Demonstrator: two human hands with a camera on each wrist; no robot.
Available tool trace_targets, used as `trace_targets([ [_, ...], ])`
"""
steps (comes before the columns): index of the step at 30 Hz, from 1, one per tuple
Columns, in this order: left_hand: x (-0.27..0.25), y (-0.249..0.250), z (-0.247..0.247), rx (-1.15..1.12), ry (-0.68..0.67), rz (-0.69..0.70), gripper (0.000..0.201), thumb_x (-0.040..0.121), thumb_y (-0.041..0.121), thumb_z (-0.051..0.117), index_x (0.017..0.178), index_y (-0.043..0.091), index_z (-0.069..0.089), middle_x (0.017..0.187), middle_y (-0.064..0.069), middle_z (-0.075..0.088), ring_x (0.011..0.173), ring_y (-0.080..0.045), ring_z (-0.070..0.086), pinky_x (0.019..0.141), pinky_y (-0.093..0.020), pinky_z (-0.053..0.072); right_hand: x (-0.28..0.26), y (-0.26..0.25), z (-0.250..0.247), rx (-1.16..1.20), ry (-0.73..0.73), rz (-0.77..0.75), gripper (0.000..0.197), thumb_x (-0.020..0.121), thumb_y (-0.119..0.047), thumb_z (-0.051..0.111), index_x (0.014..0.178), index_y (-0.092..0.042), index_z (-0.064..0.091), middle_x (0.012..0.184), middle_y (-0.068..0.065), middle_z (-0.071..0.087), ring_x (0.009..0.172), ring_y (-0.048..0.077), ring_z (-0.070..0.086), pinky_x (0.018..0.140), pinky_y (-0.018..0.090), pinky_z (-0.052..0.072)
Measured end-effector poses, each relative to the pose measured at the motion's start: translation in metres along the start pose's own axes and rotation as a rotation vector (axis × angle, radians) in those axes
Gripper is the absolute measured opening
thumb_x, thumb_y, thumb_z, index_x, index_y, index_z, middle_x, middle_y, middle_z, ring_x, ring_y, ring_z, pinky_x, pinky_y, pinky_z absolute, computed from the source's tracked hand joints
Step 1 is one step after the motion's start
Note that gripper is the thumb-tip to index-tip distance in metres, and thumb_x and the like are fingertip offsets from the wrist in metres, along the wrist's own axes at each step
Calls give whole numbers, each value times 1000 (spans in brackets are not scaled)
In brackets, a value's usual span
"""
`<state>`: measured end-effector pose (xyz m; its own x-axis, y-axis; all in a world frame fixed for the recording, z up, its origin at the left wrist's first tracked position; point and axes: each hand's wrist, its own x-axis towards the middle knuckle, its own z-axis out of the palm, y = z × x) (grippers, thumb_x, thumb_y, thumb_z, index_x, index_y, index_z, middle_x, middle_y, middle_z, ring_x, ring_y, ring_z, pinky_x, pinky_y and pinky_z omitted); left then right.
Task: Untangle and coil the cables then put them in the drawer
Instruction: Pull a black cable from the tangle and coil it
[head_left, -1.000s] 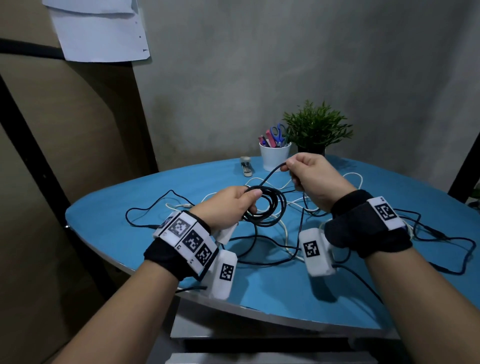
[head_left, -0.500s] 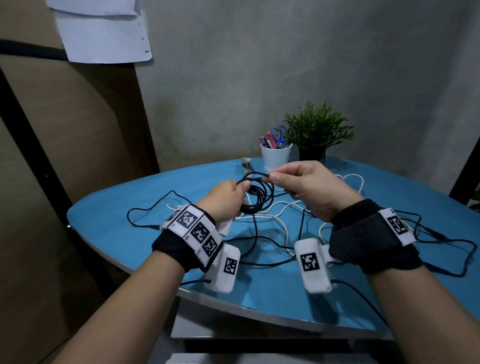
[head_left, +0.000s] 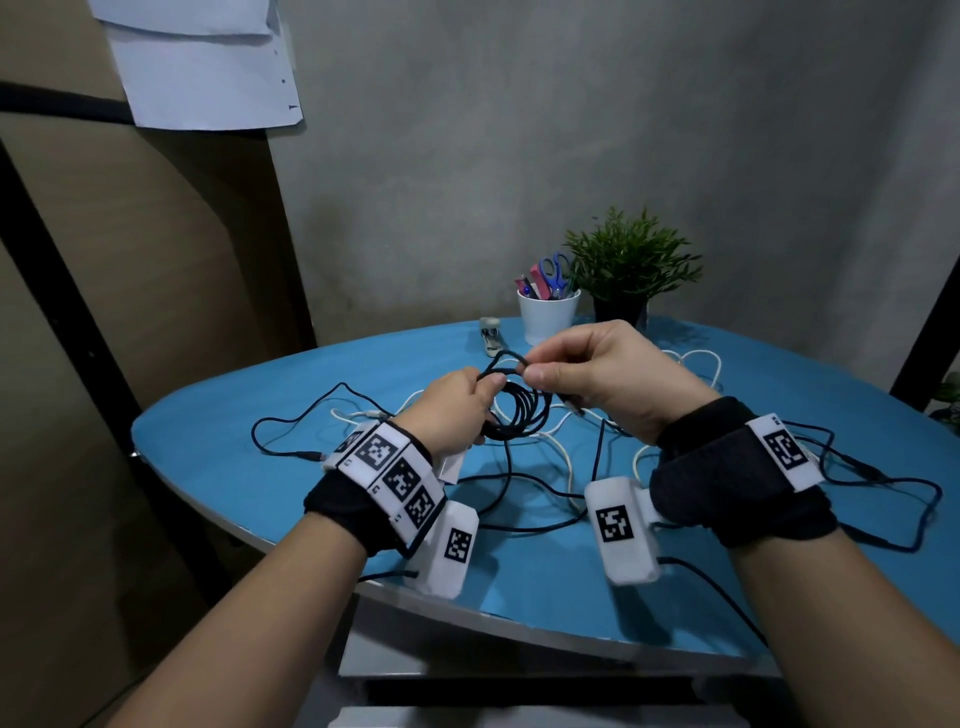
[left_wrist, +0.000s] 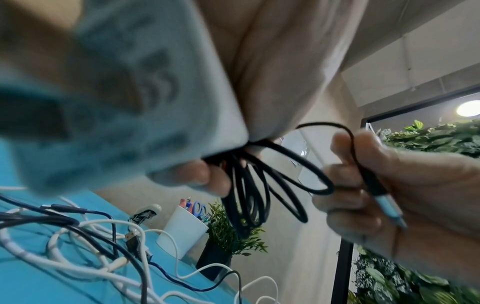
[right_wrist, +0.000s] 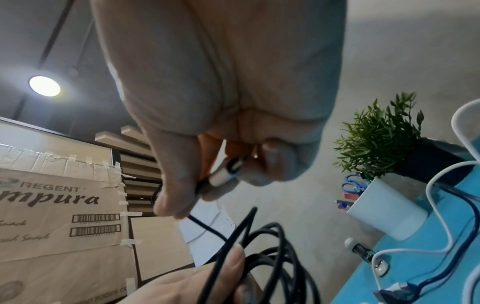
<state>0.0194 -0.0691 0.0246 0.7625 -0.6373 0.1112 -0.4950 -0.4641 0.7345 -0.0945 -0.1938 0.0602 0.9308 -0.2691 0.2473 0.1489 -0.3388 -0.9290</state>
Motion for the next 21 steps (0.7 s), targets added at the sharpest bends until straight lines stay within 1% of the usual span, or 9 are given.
trace_targets([
  [2,-3,0,4,66,-35,43,32,99,38,34,84,14,48,81,-10,61,59,-20,58,65,-32,48,3,1,2,91,59,-8,11,78,1,69,75,-8,66,56,-2,62,45,6,50,44,17,42],
  [6,-6,-2,10,-29,-65,42,29,99,37,35,89,14,50,73,-3,57,57,-17,57,53,-26,45,6,4,3,251,99,-5,12,80,10,63,78,-1,59,66,10,61,52,14,63,53,23,56],
  [9,-7,-3,8,-265,-32,8,28,99,34,36,81,17,48,70,-3,55,55,-17,53,51,-26,42,6,10,1,-8,127,-42,15,77,4,70,72,-8,64,69,10,66,60,14,64,63,27,56],
  [11,-7,-1,6,-390,8,-1,30,100,32,36,77,15,45,70,-4,53,55,-18,51,51,-27,40,8,14,0,-157,149,-38,17,73,-5,78,67,-17,68,73,8,70,69,19,65,78,38,57],
  [13,-8,1,5,-431,29,12,30,100,31,35,76,15,45,70,-4,52,55,-18,51,52,-26,40,10,16,0,-250,201,-42,17,68,-15,82,63,-24,69,79,5,69,80,28,65,83,45,54],
  [15,-9,4,6,-454,26,26,29,100,31,35,80,14,46,70,-4,53,54,-18,52,51,-26,41,12,15,1,-297,238,-83,20,67,-17,83,63,-29,68,80,-5,61,87,22,61,83,40,51],
  [16,-10,5,7,-466,20,33,27,100,31,35,84,13,47,69,-4,53,54,-18,52,50,-25,42,12,13,3,-260,239,-109,19,68,-15,82,65,-27,68,78,-8,59,84,17,60,81,36,51],
  [19,-11,10,8,-442,2,73,25,100,32,36,89,15,50,68,-4,54,53,-17,53,50,-26,42,8,5,9,41,236,-183,13,72,-2,76,73,-13,69,72,-1,65,67,5,62,70,20,53],
  [21,-11,13,8,-420,0,89,24,100,33,35,86,20,50,69,-4,55,55,-18,54,52,-27,43,8,5,7,134,241,-193,13,73,2,74,74,-10,69,73,3,67,65,4,63,68,16,52],
])
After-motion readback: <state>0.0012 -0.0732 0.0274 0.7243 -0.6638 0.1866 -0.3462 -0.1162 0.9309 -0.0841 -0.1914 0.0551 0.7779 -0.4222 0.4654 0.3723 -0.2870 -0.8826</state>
